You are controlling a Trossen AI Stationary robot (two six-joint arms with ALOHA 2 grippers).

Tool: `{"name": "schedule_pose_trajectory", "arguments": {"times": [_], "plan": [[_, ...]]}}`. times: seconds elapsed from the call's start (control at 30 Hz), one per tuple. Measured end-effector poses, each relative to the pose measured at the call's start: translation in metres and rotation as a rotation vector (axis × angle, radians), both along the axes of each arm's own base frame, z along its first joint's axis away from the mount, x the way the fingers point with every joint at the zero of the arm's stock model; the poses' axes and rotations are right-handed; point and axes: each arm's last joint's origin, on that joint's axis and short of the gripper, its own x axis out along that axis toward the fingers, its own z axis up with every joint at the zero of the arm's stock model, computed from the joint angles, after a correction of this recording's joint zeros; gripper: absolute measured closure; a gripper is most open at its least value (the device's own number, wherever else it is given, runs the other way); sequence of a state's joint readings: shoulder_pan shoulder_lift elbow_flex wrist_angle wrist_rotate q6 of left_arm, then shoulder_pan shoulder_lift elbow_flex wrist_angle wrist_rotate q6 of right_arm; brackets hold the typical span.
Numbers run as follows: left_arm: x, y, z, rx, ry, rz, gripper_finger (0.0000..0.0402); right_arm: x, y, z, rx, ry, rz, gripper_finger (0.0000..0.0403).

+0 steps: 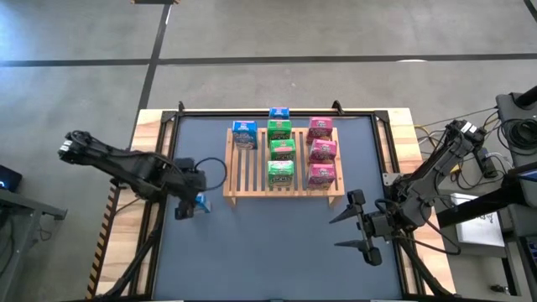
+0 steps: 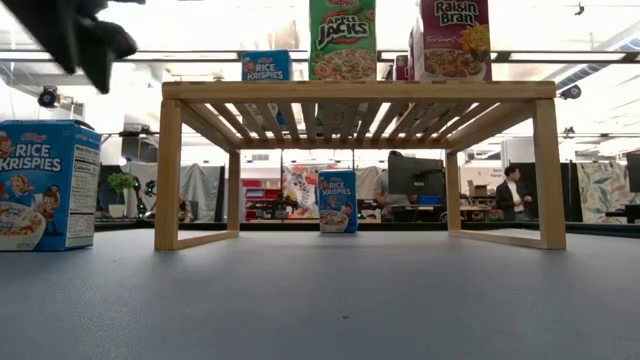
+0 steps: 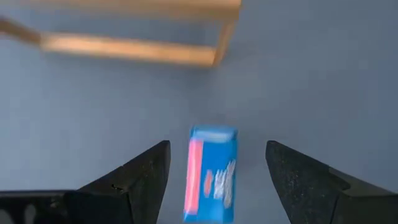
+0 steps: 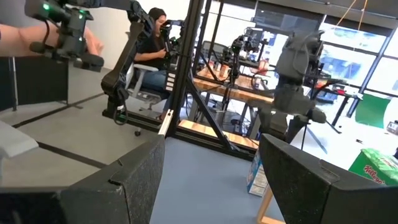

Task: Stack cereal on shelf
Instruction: Put the bottom blue cereal box on the shelf aligned with the other blue cereal box

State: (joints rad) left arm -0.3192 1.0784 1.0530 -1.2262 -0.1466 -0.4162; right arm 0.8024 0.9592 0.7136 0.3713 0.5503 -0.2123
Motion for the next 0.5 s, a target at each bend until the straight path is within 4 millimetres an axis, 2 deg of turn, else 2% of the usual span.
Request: {"name": "schedule_pose_trajectory", "arguments": {"times": [0.27, 0.5], "plan": [[-0.005, 0.001, -0.003, -0.007, 0.048, 0.021, 0.0154, 0.001, 0.001, -0.001, -0.004, 0.003, 0.0, 0.0152], [-0.006, 0.0, -0.031, -0.035, 0.105, 0.014, 0.0154, 0.001, 0.001, -0.002, 0.001, 0.008, 0.001, 0.0152]]}}
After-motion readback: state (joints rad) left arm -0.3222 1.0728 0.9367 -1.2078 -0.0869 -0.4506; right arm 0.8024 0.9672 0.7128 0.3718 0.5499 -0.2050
